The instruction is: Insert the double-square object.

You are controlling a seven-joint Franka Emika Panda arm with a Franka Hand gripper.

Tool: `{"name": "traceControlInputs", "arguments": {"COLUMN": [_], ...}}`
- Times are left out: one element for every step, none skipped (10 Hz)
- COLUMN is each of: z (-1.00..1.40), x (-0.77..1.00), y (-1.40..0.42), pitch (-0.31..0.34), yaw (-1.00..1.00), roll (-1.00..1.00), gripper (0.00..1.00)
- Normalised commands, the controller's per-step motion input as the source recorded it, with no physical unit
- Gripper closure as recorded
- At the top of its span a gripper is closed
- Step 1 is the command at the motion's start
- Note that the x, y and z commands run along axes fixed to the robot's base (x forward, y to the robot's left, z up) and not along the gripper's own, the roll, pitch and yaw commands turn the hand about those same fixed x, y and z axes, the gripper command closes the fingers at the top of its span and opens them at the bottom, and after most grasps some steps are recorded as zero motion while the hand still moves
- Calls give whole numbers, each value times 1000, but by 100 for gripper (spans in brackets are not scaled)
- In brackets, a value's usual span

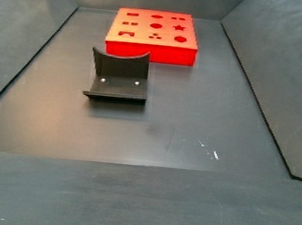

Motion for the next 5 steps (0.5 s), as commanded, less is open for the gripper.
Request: {"name": "traceControlInputs", "arguments": {"z": [-320,-597,-726,-706,-729], "x": [371,360,420,480,437], "y": [0,0,14,23,6], "pitch": [-37,-100,-117,-177,-176], "yaw": [-257,-500,-551,-586,-643], "roll": [-7,0,-31,-80,-64], "gripper": [100,100,100,100,100]}}
